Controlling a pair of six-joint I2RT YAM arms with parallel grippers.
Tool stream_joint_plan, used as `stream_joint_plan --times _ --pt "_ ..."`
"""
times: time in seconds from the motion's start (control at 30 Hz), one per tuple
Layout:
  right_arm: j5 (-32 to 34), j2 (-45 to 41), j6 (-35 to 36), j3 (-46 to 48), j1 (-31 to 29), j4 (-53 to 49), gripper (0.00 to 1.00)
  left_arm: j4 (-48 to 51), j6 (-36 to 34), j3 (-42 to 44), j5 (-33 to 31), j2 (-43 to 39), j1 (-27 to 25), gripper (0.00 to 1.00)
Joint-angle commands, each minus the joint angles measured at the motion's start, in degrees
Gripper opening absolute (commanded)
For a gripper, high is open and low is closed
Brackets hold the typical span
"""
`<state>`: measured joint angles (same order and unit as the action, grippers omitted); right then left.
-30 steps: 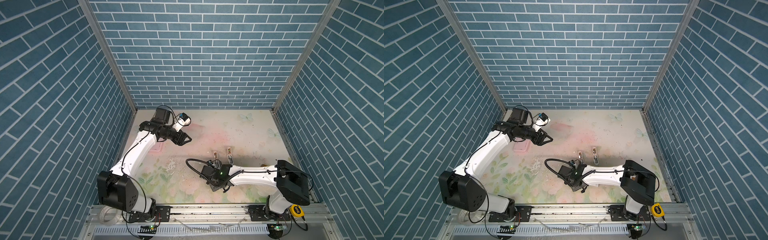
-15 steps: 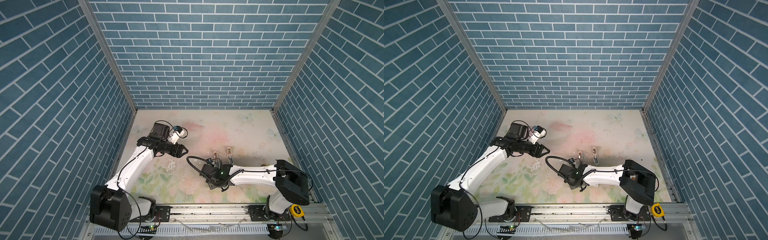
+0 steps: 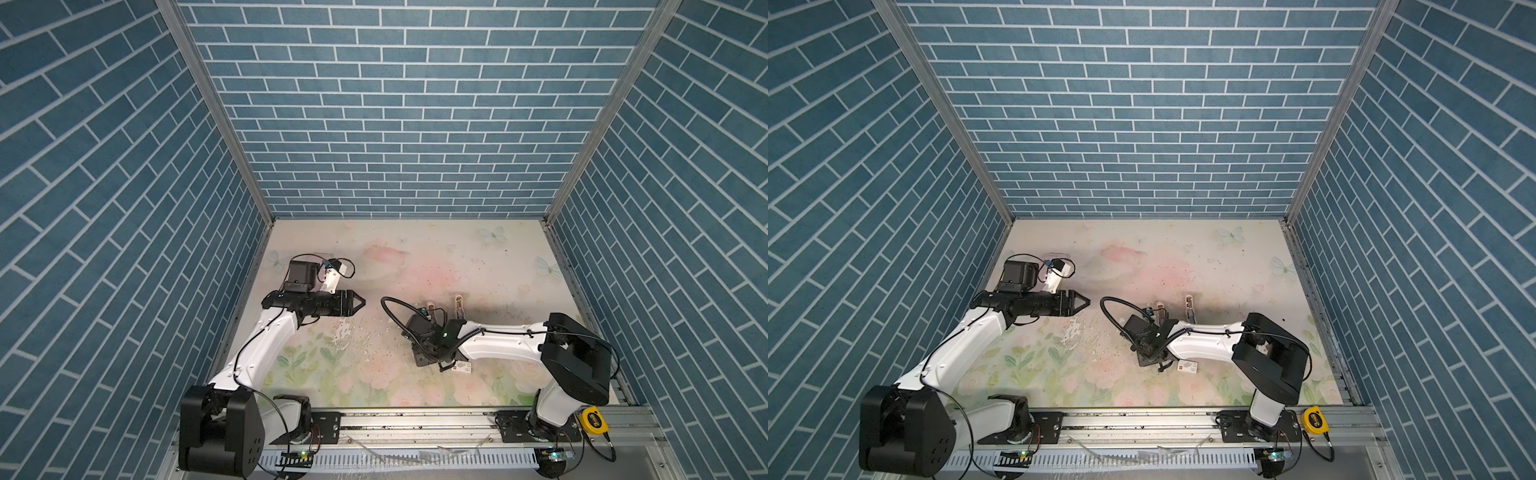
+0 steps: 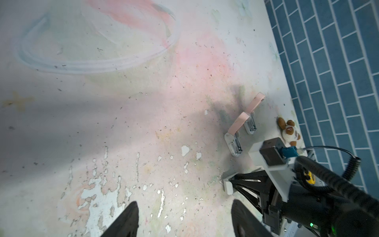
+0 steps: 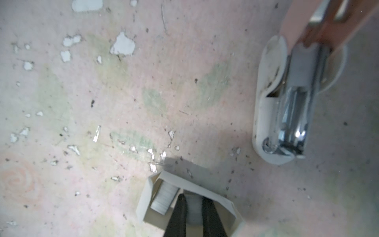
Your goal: Load the staples into the stapler
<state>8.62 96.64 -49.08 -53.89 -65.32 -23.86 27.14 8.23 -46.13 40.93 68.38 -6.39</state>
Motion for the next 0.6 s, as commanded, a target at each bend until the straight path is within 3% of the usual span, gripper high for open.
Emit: stream_joint_plan --times 0.0,0.2,0.27,0.43,0.57 --pt "-1.57 0.79 -3.11 -0.04 0.66 1.29 0.02 -5.30 2.67 1.45 8.00 1.69 -0.19 0.72" --pt "-2.71 0.74 -3.98 -0.24 1.47 1.90 0.02 0.64 -11.09 -0.98 11.45 8.78 -2.50 0.66" --pt "-2.82 0.58 -4.28 -0.03 1.60 2.10 0.02 -0.14 -11.60 -1.01 12.80 9.38 -2.89 0.63" --pt "-3.80 0.22 -5.53 1.08 2.05 3.21 0.02 -1.29 -13.24 0.29 6.22 8.51 -9.60 0.67" --pt "-3.70 -0.51 -6.50 2.02 1.95 3.90 0.02 -1.12 -12.24 -0.98 6.32 13.46 -13.12 0.66"
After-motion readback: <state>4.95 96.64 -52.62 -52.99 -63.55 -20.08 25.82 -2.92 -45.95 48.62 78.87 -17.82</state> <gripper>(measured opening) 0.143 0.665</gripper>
